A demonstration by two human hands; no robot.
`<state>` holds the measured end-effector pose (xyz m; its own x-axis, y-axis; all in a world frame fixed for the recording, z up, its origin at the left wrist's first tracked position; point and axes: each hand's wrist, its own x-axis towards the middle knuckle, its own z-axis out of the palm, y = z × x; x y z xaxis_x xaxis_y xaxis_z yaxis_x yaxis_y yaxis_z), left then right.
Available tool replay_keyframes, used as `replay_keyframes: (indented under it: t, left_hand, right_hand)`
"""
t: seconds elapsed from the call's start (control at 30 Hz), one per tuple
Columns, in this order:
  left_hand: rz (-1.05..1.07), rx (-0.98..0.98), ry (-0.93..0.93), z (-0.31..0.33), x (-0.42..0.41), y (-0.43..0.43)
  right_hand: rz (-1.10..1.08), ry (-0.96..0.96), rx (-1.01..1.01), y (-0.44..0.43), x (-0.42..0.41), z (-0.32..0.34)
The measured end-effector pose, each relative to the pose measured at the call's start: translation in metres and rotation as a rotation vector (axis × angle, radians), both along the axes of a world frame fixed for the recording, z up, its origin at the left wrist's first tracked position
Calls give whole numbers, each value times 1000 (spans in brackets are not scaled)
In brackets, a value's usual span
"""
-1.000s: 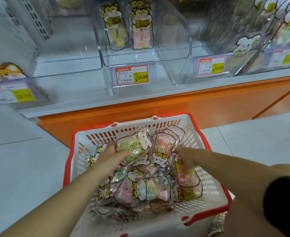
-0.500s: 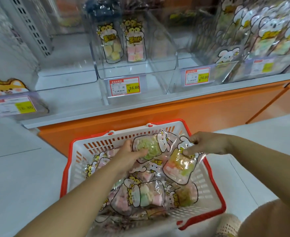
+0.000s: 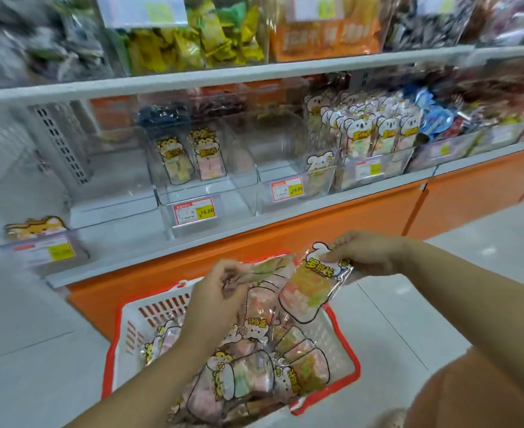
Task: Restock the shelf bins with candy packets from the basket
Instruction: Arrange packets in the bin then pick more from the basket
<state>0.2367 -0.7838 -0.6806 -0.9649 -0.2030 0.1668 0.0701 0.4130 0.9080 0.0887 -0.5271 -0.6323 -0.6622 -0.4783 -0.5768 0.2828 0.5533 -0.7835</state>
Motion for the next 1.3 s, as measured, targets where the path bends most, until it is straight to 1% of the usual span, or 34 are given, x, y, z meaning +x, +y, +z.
replay_keyframes:
  t: [0.07, 0.1, 0.13, 0.23, 0.37, 0.47, 0.53, 0.57, 0.63, 0.73, 0.77, 0.8, 0.9, 0.93, 0.97, 1.03, 1.1, 1.17, 1.3]
  left_hand:
    - [-112, -359, 301, 13, 14, -1]
    - [-187, -476, 425, 14, 19, -3]
    - [-245, -551, 504, 14, 24, -6]
    - [-285, -670, 627, 18, 31, -12]
    - [-251, -756, 774, 36, 33, -16]
    - [-250, -798, 842, 44, 27, -19]
    - [-261, -833, 863, 43, 20, -21]
    - [-272, -856, 857, 43, 17, -21]
    - [-321, -907, 783, 40, 11, -21]
    - [-423, -1012, 554, 37, 2, -20]
    - [-426, -1017, 479, 38, 0, -19]
    - [-394, -975, 409, 42, -1, -16]
    - [-205, -631, 190, 62, -11, -3]
    - [-163, -547, 136, 68, -18, 1]
    - [-160, -483, 69, 75, -26, 5]
    - [-231, -350, -65, 91, -46, 10]
    - [-268, -295, -80, 104, -69, 12]
    - [-194, -332, -37, 116, -94, 10]
    - [-85, -377, 28, 134, -150, 8]
  right_hand:
    - [-47, -21, -8, -2, 10, 6]
    - [-60, -37, -25, -5, 15, 10]
    - [-74, -55, -59, -9, 20, 13]
    - [-148, -128, -204, -23, 32, 25]
    - [-105, -162, -274, -41, 49, 44]
    - [-102, -111, -353, -49, 58, 56]
    - [-24, -18, -359, -50, 61, 60]
    - [36, 52, -340, -49, 62, 60]
    - [108, 230, -284, -45, 59, 59]
    - [147, 552, -123, -38, 47, 63]
    - [159, 645, -72, -35, 43, 65]
    - [177, 710, -45, -34, 40, 70]
    - [220, 845, 25, -34, 26, 78]
    - [237, 863, 31, -34, 21, 83]
    - [258, 860, 4, -34, 17, 88]
    - [288, 851, -58, -33, 7, 101]
    - [290, 886, -70, -34, -8, 112]
    - [291, 942, -80, -36, -26, 123]
    - [309, 1171, 67, -52, -62, 144]
